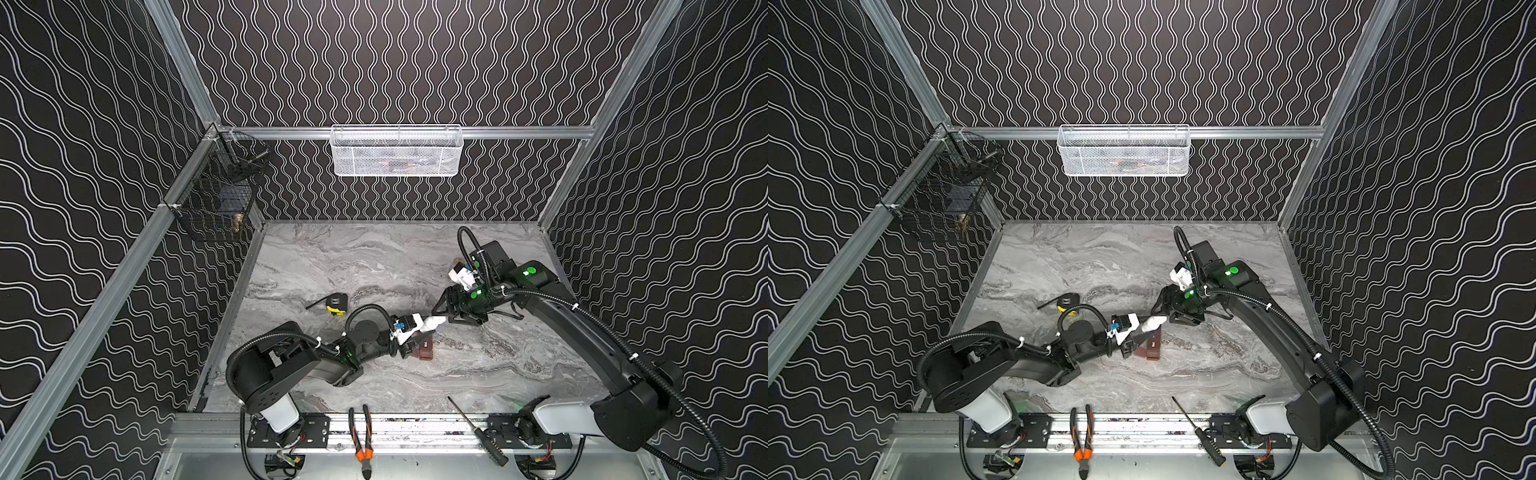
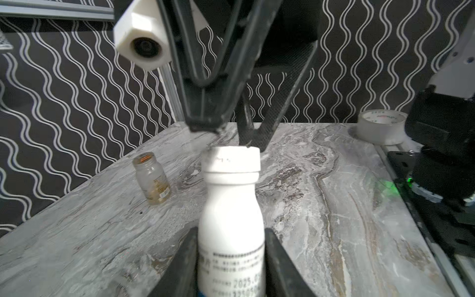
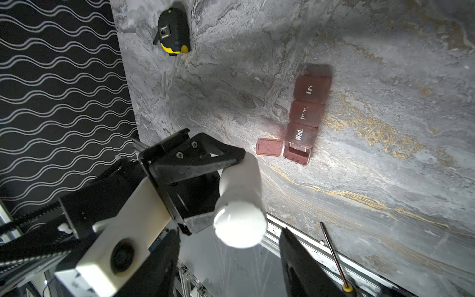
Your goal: Sort the pills into containers
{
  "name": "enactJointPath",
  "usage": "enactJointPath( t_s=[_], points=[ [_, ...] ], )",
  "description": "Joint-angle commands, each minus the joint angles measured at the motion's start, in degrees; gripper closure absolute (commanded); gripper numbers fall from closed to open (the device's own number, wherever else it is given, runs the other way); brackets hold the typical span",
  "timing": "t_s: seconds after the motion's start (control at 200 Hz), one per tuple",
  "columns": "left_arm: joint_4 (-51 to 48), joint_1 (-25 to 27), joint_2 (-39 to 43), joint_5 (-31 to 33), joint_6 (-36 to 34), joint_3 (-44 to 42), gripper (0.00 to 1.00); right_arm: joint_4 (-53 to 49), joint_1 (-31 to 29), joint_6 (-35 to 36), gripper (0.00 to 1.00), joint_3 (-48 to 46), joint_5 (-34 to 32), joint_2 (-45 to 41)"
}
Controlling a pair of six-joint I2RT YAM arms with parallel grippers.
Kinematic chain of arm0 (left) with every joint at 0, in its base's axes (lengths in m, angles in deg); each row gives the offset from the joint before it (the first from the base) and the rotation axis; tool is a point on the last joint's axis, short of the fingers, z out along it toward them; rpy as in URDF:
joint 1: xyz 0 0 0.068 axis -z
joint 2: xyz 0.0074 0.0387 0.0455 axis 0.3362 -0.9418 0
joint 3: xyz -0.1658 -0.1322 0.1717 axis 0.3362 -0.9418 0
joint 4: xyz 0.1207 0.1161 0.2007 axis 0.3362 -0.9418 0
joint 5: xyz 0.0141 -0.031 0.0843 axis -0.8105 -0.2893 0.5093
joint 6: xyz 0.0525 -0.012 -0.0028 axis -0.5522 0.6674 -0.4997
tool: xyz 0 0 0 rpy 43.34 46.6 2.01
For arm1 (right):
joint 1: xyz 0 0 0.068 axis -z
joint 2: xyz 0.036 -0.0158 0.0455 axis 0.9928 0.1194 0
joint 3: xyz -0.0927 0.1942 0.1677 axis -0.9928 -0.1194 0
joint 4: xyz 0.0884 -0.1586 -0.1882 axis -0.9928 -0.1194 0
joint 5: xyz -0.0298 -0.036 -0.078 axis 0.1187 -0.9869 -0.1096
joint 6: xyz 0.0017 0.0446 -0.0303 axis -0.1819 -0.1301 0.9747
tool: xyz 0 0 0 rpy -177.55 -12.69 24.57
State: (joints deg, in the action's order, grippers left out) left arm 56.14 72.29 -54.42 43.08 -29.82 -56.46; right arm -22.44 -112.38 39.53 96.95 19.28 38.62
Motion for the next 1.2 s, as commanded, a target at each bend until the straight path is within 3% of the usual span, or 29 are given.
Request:
enactJointPath(
  t_s=[0.0, 0.175, 0.365, 0.911, 1.191],
  points=[
    [10.54, 0.1, -1.27, 9.19, -4.8, -1.39, 0.83, 2.93, -0.04, -4.14, 0.38, 1.18, -1.63, 0.26],
    [12.13, 0.4, -1.85, 16.19, -11.63, -1.88, 0.88, 2.44, -0.04, -6.08, 0.4, 4.75, -2.33, 3.05],
    [12.13, 0.44, -2.35, 18.06, -16.05, -1.84, 0.89, 1.54, -0.17, -7.0, 0.39, 7.88, -1.91, 6.89],
    [12.13, 0.88, -3.45, 17.7, -16.76, -1.52, 0.92, 0.17, -2.44, -6.29, 0.45, 11.36, -5.38, 12.72],
    [12.12, 0.97, -3.45, 17.4, -16.21, -1.45, 0.92, 1.54, -2.6, -6.46, 0.55, 10.12, -4.62, 12.92]
  ],
)
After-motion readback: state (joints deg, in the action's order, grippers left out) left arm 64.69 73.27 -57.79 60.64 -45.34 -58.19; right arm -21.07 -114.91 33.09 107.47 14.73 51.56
